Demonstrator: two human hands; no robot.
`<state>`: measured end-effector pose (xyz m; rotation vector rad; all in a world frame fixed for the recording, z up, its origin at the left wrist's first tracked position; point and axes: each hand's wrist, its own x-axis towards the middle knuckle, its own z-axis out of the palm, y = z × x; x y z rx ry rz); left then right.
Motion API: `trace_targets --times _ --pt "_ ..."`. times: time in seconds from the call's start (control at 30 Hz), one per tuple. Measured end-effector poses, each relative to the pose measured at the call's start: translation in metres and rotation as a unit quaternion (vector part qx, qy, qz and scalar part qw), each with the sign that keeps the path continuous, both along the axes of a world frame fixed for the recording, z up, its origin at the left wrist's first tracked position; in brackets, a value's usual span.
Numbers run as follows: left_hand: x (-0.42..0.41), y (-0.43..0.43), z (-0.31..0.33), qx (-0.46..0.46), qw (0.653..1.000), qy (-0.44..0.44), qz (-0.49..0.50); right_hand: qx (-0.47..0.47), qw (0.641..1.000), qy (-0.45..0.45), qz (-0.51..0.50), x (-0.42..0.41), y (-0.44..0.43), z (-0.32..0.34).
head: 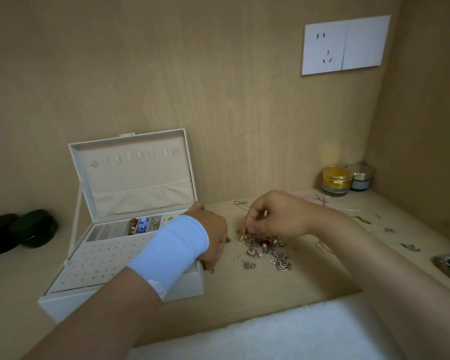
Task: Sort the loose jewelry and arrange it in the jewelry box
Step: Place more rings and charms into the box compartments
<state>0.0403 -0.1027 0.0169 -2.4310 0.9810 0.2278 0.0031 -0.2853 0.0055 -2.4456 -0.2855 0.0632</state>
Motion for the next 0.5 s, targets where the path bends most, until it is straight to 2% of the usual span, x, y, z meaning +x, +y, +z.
trace_targets --times 0.13,0.33,0.5 --pt "0.004 0.0 -0.003 -0.04 0.999 0.014 0.003 0.01 1.0 0.025 -0.015 -0.004 -0.022 0.003" --pt "0.001 -0.013 -0.01 -0.197 0.976 0.091 0.025 -0.065 0.996 0.057 -0.013 -0.007 -0.027 -0.007" --pt "0.0 -0.011 -0.012 -0.228 0.969 0.091 0.039 -0.084 0.995 0.046 -0.02 -0.009 -0.025 -0.008"
